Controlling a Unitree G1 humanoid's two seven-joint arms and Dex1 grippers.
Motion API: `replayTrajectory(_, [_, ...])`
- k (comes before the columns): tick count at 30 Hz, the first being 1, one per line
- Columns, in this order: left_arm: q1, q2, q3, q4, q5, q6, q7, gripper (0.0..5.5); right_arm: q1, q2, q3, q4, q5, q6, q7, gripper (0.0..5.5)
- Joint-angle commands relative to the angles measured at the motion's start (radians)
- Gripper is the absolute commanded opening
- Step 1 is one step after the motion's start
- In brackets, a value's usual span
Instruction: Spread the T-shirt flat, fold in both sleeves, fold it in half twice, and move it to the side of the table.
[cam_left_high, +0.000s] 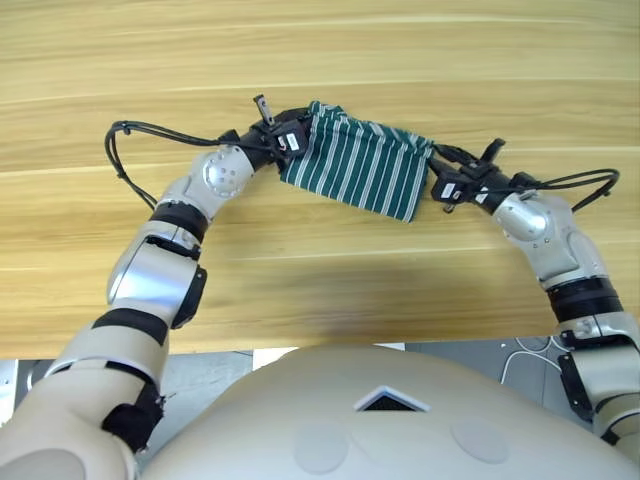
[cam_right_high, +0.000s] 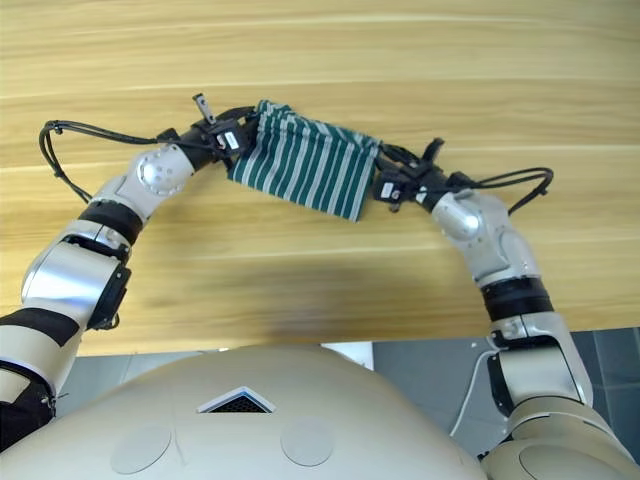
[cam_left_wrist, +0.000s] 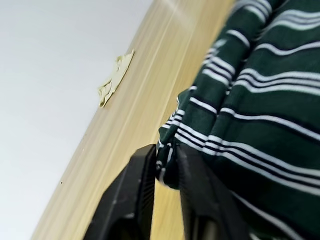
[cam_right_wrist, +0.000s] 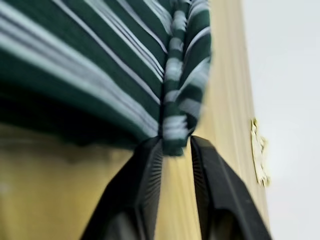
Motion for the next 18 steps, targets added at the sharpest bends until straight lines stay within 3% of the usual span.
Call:
replayTrajectory(1, [-0.034, -0.017, 0.07, 0.022, -0.076, -0.021, 0.009, 1.48, -0.027, 0.068, -0.095, 0.007, 0.213, 0.112, 0.063, 1.86])
replayTrajectory(5, [-0.081, -0.037, 0.232, 0.021, -0.225, -0.048, 0.104, 2.02, -0.081, 0.115, -0.141, 0.073, 0.307, 0.202, 0.072, 2.45])
replayTrajectory(8, [-0.074, -0.068, 0.339, -0.018, -0.409, -0.127, -0.053, 2.43, -0.102, 0.129, -0.141, 0.056, 0.324, 0.206, 0.075, 2.96])
replayTrajectory(15, [0.085, -0.046, 0.259, -0.127, -0.467, -0.278, -0.427, 2.43, -0.213, 0.192, -0.113, -0.042, 0.344, 0.225, 0.085, 4.16])
replayTrajectory(18, [0.117, -0.014, 0.236, -0.133, -0.414, -0.29, -0.443, 2.43, -0.266, 0.232, -0.077, -0.033, 0.318, 0.236, 0.079, 4.64])
